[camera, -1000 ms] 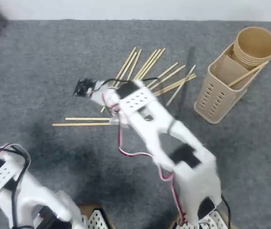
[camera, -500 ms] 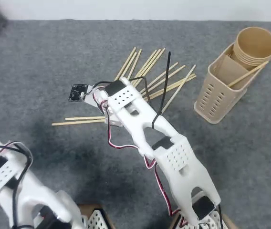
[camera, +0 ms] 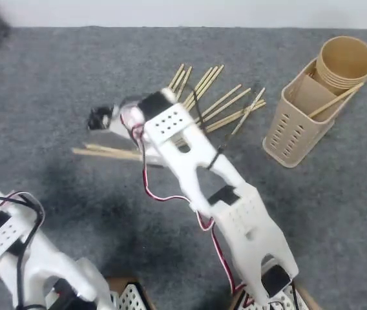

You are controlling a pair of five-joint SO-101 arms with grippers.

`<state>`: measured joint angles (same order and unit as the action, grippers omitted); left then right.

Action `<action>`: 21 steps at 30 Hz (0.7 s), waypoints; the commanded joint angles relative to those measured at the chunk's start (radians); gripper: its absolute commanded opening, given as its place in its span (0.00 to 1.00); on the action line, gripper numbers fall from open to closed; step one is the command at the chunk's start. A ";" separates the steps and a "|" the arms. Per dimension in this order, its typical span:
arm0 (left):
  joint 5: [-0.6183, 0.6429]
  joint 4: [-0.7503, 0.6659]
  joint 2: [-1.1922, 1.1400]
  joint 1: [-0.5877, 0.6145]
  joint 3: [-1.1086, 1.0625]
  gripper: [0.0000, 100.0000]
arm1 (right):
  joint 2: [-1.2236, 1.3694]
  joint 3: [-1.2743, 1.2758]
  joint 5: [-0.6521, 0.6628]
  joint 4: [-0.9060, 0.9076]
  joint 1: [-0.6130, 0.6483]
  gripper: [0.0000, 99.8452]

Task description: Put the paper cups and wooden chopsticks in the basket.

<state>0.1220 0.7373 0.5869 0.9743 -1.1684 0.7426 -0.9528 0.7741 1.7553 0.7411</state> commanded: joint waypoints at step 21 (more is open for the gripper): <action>0.003 -0.018 0.025 -0.003 0.013 0.08 | -1.063 0.084 -0.511 0.039 -0.608 0.01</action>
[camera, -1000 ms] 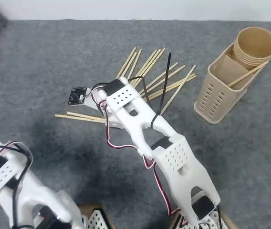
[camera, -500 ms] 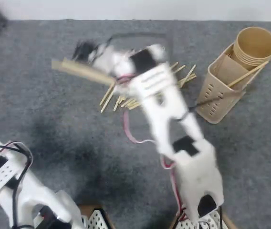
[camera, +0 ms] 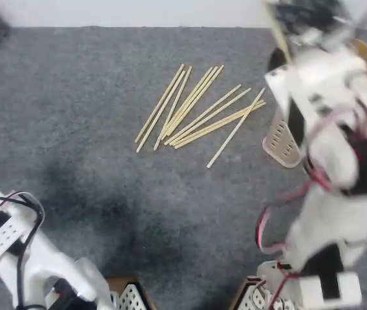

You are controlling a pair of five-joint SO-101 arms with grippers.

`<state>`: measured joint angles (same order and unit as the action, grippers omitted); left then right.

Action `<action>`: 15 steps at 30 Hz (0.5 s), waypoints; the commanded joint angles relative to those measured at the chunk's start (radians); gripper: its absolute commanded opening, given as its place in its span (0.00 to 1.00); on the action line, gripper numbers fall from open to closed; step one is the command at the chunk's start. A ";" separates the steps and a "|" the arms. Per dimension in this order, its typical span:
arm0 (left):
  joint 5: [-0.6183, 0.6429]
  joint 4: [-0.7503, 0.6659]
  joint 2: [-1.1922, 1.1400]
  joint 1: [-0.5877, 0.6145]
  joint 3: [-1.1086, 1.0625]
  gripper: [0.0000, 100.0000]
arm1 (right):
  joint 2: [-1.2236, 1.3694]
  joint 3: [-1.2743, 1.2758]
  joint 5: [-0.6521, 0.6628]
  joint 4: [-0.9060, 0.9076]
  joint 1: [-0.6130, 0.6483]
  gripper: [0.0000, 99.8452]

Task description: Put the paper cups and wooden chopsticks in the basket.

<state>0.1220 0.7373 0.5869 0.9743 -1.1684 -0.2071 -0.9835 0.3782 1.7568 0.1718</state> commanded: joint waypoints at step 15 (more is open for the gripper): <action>0.003 -0.020 0.025 -0.006 0.004 0.08 | -0.590 1.425 -0.158 -1.170 -0.197 0.01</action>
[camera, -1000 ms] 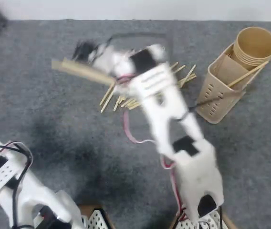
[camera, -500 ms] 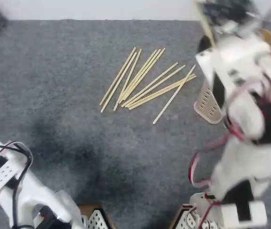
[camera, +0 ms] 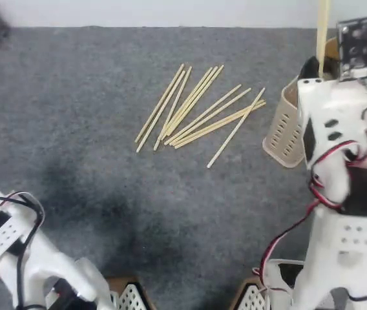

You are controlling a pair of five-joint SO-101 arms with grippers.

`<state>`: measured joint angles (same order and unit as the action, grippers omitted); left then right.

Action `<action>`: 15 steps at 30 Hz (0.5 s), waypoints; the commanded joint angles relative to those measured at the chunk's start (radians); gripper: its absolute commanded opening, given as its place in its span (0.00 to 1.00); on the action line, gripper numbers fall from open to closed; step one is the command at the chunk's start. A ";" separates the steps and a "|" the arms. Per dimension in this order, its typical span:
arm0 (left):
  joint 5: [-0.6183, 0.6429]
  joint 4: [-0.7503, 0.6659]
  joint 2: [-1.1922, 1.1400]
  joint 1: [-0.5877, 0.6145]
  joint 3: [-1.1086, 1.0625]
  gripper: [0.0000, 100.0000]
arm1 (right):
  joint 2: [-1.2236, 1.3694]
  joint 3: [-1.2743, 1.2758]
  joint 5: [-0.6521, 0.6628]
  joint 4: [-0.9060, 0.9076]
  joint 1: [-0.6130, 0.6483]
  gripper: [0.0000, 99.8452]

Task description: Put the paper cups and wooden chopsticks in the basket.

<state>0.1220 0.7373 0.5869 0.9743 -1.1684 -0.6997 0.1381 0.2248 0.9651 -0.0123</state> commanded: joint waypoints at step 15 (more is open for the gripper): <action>0.003 -0.046 0.025 -0.009 -0.002 0.08 | -0.101 0.773 -0.021 -0.865 -0.030 0.01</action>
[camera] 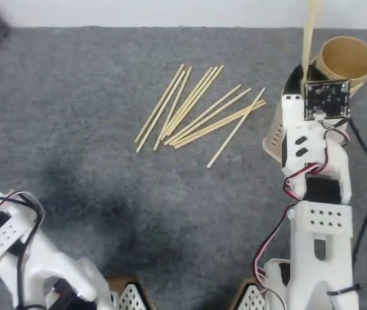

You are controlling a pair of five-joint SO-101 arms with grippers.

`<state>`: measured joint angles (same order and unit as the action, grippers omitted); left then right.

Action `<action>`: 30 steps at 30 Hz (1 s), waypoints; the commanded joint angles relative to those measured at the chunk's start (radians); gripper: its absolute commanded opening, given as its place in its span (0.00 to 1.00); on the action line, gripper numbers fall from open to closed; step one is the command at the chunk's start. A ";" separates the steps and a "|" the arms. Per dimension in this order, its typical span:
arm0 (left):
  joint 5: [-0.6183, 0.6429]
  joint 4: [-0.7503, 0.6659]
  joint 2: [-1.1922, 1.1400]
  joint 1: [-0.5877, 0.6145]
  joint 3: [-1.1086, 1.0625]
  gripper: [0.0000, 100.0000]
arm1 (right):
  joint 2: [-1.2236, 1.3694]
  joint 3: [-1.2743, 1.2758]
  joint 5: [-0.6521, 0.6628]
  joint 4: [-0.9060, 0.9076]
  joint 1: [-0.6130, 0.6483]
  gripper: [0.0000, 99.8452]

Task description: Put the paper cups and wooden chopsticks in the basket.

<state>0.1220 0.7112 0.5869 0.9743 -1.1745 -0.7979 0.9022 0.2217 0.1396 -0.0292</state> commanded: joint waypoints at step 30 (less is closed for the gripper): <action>0.003 -0.020 0.025 -0.009 0.004 0.08 | 0.104 -0.344 0.203 0.481 0.340 0.16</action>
<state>0.1220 0.7066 0.5869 0.9743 -1.1745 -0.7748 0.7181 0.3230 0.4941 0.1933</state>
